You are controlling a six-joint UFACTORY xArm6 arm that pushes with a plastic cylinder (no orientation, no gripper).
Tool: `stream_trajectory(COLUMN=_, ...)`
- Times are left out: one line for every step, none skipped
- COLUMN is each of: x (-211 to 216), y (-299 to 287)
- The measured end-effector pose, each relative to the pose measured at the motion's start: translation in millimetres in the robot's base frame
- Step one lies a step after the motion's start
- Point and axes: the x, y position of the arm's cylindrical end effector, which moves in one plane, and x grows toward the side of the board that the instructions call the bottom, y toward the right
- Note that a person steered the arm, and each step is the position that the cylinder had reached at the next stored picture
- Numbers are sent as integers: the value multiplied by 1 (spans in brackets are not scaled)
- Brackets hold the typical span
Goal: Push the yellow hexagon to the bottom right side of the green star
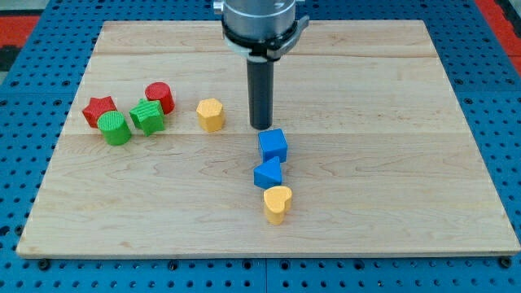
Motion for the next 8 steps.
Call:
stream_trajectory(x=-14, y=32)
stream_trajectory(x=-13, y=-41)
stream_trajectory(x=-6, y=-103)
stream_trajectory(x=11, y=-108)
stream_trajectory(x=33, y=-115)
stream_trajectory(x=43, y=-129)
stream_trajectory(x=69, y=-144)
stream_trajectory(x=90, y=-160)
